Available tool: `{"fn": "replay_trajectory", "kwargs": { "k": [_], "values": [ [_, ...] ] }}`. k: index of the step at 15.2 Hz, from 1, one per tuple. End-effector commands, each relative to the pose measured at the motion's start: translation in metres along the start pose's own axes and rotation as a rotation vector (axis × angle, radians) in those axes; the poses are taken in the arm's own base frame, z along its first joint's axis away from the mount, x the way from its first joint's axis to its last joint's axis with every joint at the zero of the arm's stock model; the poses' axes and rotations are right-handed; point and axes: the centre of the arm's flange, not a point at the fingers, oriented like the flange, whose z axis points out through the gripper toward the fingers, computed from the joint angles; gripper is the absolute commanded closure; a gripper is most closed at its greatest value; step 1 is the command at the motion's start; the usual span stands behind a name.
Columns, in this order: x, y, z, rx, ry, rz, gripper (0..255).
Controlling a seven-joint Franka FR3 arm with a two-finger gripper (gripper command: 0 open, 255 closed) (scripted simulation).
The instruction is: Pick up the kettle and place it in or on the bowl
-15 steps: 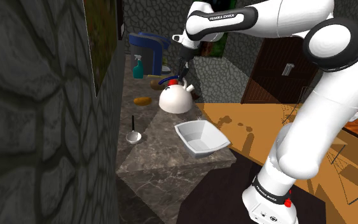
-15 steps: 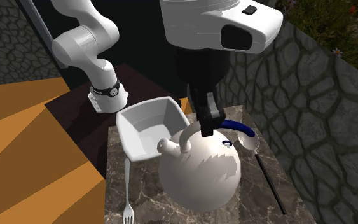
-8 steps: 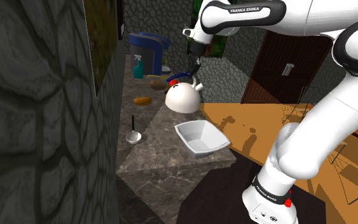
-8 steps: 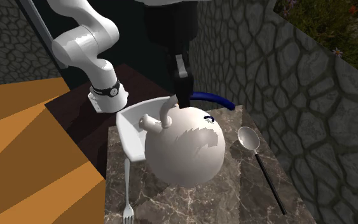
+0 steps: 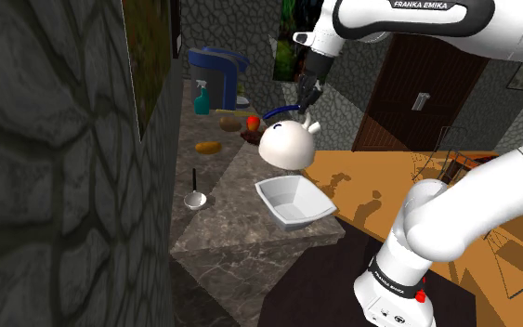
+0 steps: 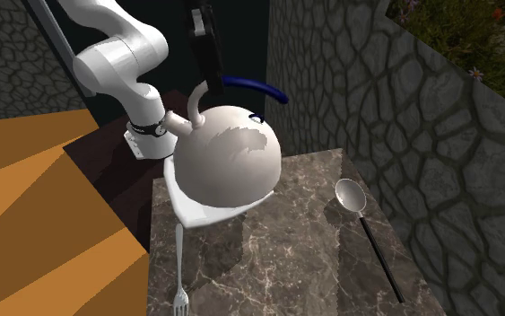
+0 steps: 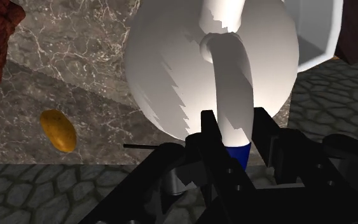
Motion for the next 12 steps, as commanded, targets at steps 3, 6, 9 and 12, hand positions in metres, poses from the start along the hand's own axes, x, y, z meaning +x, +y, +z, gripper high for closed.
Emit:
{"fn": "replay_trajectory", "kwargs": {
  "k": [3,6,9,12],
  "values": [
    [-0.027,-0.038,-0.028,-0.001,0.000,0.000,255],
    [-0.036,-0.053,-0.033,-0.001,0.000,0.000,255],
    [-0.038,-0.056,-0.017,-0.001,0.000,0.000,255],
    [-0.040,-0.058,-0.002,-0.001,0.000,0.000,255]
  ]
}}
